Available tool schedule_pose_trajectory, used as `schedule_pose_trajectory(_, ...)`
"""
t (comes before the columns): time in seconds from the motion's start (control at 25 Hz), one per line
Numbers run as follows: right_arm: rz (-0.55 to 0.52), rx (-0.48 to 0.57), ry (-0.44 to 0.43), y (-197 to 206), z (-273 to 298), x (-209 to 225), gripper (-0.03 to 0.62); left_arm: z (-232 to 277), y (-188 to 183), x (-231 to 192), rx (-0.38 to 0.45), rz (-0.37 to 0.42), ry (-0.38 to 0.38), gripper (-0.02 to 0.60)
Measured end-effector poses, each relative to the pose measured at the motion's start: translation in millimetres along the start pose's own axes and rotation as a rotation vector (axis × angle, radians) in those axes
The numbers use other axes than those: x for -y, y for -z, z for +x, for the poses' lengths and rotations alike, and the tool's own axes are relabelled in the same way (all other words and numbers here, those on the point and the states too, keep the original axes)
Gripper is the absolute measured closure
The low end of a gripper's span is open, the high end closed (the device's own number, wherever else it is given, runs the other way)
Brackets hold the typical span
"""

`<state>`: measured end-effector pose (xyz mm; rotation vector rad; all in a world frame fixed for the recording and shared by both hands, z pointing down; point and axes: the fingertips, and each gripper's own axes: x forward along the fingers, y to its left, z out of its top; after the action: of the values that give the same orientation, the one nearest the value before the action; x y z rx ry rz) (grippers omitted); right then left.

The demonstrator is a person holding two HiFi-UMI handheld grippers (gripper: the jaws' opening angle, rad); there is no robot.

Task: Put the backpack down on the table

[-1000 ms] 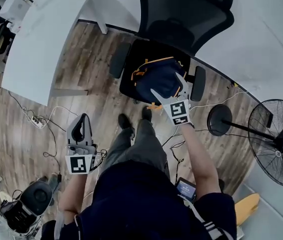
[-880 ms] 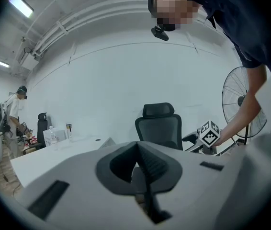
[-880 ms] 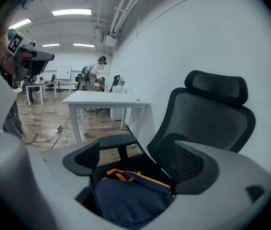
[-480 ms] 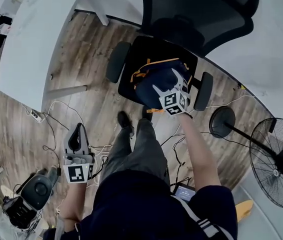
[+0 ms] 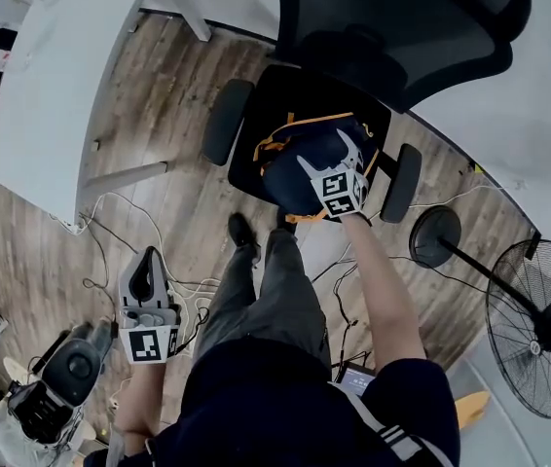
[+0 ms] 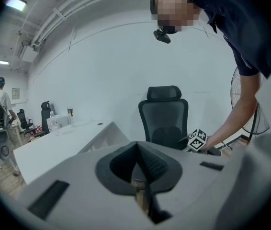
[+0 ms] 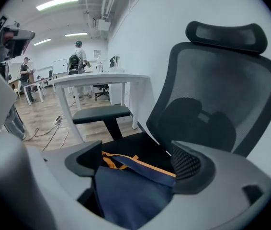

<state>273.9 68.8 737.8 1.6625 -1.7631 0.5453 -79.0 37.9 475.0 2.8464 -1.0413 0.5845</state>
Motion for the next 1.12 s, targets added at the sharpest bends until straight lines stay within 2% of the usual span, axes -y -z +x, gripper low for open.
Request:
schedule_pose_trajectory(0.36, -0.018, -0.082, 0.023, 40, 40, 19, 0.158, 8, 20, 0, -0.053, -0.008, -0.003, 0.578)
schedule_pose_trajectory(0.6, -0.190, -0.127, 0.018, 62, 70, 18, 0.163, 11, 33, -5, -0.087, -0.010, -0.021, 0.578)
schedule_pose_trajectory(0.88, -0.331, -0.167, -0.009, 84, 102, 14, 0.186, 13, 45, -13, -0.104, -0.022, -0.050, 0.578)
schedule_pose_trajectory(0.96, -0.333, -0.175, -0.014, 91, 108, 16, 0.192, 14, 49, -14, -0.113, -0.021, -0.053, 0.578)
schedule_pose_trajectory(1.12, -0.236, -0.165, -0.005, 94, 112, 22, 0.194, 14, 57, -15, -0.130, -0.035, -0.063, 0.578)
